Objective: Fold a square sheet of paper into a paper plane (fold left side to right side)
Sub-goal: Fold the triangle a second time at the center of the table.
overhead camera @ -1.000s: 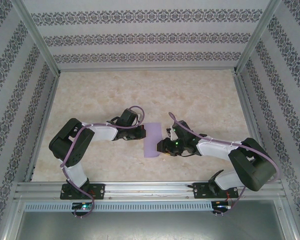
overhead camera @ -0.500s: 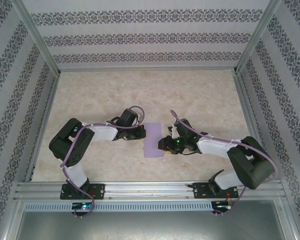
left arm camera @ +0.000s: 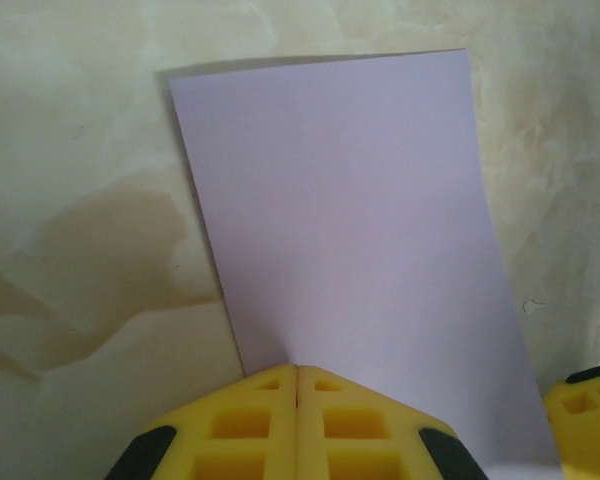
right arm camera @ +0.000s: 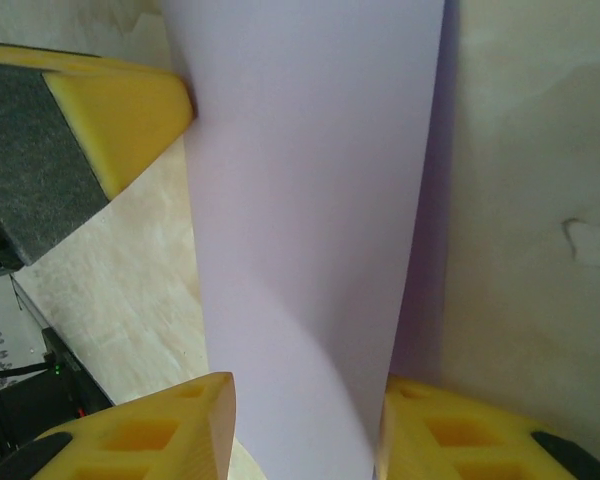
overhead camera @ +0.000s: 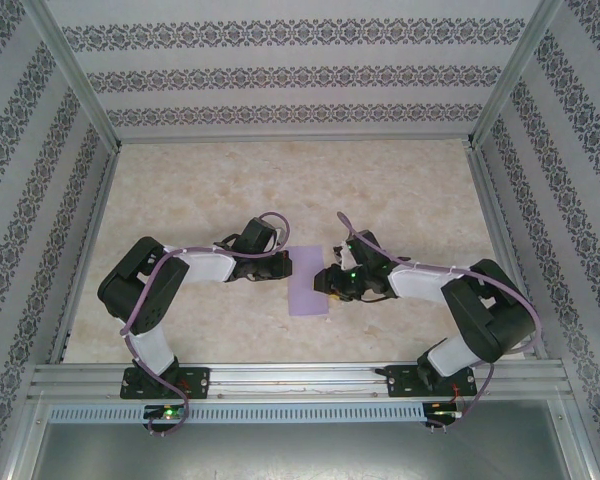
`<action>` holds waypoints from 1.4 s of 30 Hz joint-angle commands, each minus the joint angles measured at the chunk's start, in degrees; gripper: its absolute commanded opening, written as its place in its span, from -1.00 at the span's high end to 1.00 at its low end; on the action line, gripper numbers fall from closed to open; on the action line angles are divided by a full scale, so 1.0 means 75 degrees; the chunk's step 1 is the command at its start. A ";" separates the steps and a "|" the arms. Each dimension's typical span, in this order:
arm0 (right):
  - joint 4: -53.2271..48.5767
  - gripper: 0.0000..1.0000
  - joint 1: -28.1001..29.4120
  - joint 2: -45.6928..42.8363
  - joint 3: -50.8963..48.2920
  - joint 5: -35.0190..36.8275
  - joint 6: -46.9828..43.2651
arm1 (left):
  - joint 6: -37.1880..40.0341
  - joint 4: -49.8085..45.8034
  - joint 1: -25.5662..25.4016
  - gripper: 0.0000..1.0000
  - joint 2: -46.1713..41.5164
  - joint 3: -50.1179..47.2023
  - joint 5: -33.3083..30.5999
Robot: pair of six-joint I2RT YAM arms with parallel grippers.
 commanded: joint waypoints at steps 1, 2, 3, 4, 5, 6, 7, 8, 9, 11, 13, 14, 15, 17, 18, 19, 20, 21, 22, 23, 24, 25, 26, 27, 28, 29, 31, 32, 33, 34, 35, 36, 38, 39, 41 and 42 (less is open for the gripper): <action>0.0234 0.24 -0.0146 0.0185 0.0236 -0.0217 -0.0224 | -0.0089 -0.0231 -0.0145 0.97 -0.0098 -0.0136 -0.0074; 0.0262 0.25 -0.0189 0.0237 0.0259 -0.0228 -0.0250 | -0.0086 -0.0219 -0.0145 0.97 -0.0091 -0.0128 -0.0073; 0.0303 0.26 -0.0228 0.0278 0.0273 -0.0250 -0.0267 | -0.0089 -0.0214 -0.0145 0.97 -0.0081 -0.0127 -0.0075; 0.0351 0.27 -0.0263 0.0337 0.0291 -0.0286 -0.0279 | -0.0089 -0.0206 -0.0145 0.97 -0.0080 -0.0127 -0.0074; 0.0358 0.29 -0.0307 0.0401 0.0309 -0.0318 -0.0316 | -0.0083 -0.0197 -0.0145 0.97 -0.0079 -0.0125 -0.0073; 0.0375 0.31 -0.0344 0.0443 0.0332 -0.0352 -0.0352 | -0.0083 -0.0178 -0.0139 0.97 -0.0081 -0.0131 -0.0075; 0.0389 0.33 -0.0380 0.0493 0.0350 -0.0370 -0.0380 | -0.0089 -0.0174 -0.0145 0.96 -0.0070 -0.0109 -0.0074; 0.0396 0.34 -0.0417 0.0537 0.0356 -0.0371 -0.0420 | -0.0086 -0.0177 -0.0145 0.96 -0.0071 -0.0101 -0.0063; 0.0425 0.36 -0.0456 0.0578 0.0367 -0.0382 -0.0453 | -0.0089 -0.0191 -0.0145 0.96 -0.0062 -0.0080 -0.0055; 0.0504 0.43 -0.0532 0.0694 0.0379 -0.0426 -0.0490 | -0.0068 -0.0196 -0.0145 0.95 -0.0056 -0.0043 -0.0061; 0.0545 0.54 -0.0605 0.0824 0.0413 -0.0538 -0.0524 | -0.0062 -0.0180 -0.0151 0.94 -0.0056 -0.0021 -0.0075; 0.0573 0.60 -0.0627 0.0862 0.0418 -0.0578 -0.0517 | -0.0054 -0.0166 -0.0148 0.94 -0.0070 -0.0014 -0.0070; 0.0591 0.66 -0.0625 0.0879 0.0406 -0.0593 -0.0518 | -0.0048 -0.0164 -0.0145 0.94 -0.0085 -0.0001 -0.0065; 0.0624 0.82 -0.0642 0.0875 0.0385 -0.0622 -0.0505 | -0.0020 -0.0187 -0.0142 0.93 -0.0148 0.0026 -0.0068; 0.0640 0.89 -0.0639 0.0869 0.0374 -0.0631 -0.0494 | 0.0009 -0.0220 -0.0134 0.90 -0.0169 0.0052 -0.0081; 0.0649 0.96 -0.0642 0.0858 0.0348 -0.0639 -0.0476 | 0.0053 -0.0279 -0.0133 0.87 -0.0212 0.0098 -0.0104; 0.0693 1.00 -0.0642 0.0846 0.0317 -0.0658 -0.0439 | 0.0113 -0.0360 -0.0122 0.83 -0.0273 0.0156 -0.0130; 0.0740 1.00 -0.0643 0.0828 0.0289 -0.0692 -0.0382 | 0.0172 -0.0464 -0.0114 0.81 -0.0349 0.0218 -0.0173; 0.0784 1.00 -0.0642 0.0812 0.0265 -0.0727 -0.0326 | 0.0222 -0.0548 -0.0105 0.79 -0.0425 0.0272 -0.0229; 0.0845 1.00 -0.0642 0.0766 0.0229 -0.0779 -0.0251 | 0.0278 -0.0616 -0.0088 0.77 -0.0526 0.0322 -0.0292; 0.0870 1.00 -0.0641 0.0721 0.0194 -0.0803 -0.0176 | 0.0334 -0.0682 -0.0075 0.74 -0.0651 0.0357 -0.0357; 0.0873 1.00 -0.0633 0.0667 0.0162 -0.0805 -0.0109 | 0.0381 -0.0740 -0.0069 0.71 -0.0779 0.0389 -0.0433; 0.0885 1.00 -0.0642 0.0598 0.0121 -0.0804 -0.0025 | 0.0459 -0.0793 -0.0066 0.66 -0.0957 0.0386 -0.0548; 0.0880 1.00 -0.0643 0.0535 0.0090 -0.0805 0.0049 | 0.0547 -0.0848 -0.0064 0.63 -0.1130 0.0367 -0.0664; 0.0878 1.00 -0.0643 0.0468 0.0054 -0.0816 0.0126 | 0.0667 -0.0885 -0.0073 0.59 -0.1347 0.0324 -0.0770; 0.0878 1.00 -0.0637 0.0399 0.0020 -0.0828 0.0221 | 0.0808 -0.0910 -0.0083 0.57 -0.1580 0.0252 -0.0883; 0.0873 1.00 -0.0630 0.0272 -0.0055 -0.0817 0.0342 | 0.1066 -0.0904 -0.0150 0.53 -0.2024 0.0032 -0.1027; 0.0862 1.00 -0.0630 0.0215 -0.0094 -0.0805 0.0413 | 0.1201 -0.0910 -0.0210 0.51 -0.2259 -0.0094 -0.1093; 0.0850 1.00 -0.0637 0.0168 -0.0129 -0.0784 0.0480 | 0.1314 -0.0948 -0.0302 0.49 -0.2476 -0.0216 -0.1164; 0.0840 1.00 -0.0640 0.0126 -0.0160 -0.0770 0.0558 | 0.1393 -0.0971 -0.0373 0.47 -0.2647 -0.0319 -0.1230; 0.0844 1.00 -0.0653 0.0099 -0.0181 -0.0770 0.0697 | 0.1471 -0.1051 -0.0492 0.46 -0.2837 -0.0401 -0.1311; 0.0898 1.00 -0.0636 0.0075 -0.0197 -0.0778 0.0836 | 0.1600 -0.1132 -0.0626 0.43 -0.3009 -0.0467 -0.1360; 0.0909 1.00 -0.0595 0.0028 -0.0193 -0.0738 0.0943 | 0.1879 -0.1367 -0.0993 0.38 -0.3283 -0.0561 -0.1641; 0.0909 1.00 -0.0595 0.0014 -0.0181 -0.0723 0.0994 | 0.1999 -0.1451 -0.1224 0.35 -0.3421 -0.0617 -0.1860; 0.0892 1.00 -0.0595 -0.0009 -0.0131 -0.0723 0.1068 | 0.2153 -0.1518 -0.1665 0.30 -0.3629 -0.0774 -0.2195; 0.0897 1.00 -0.0588 -0.0021 -0.0119 -0.0700 0.1160 | 0.2164 -0.1476 -0.1905 0.28 -0.3703 -0.0851 -0.2352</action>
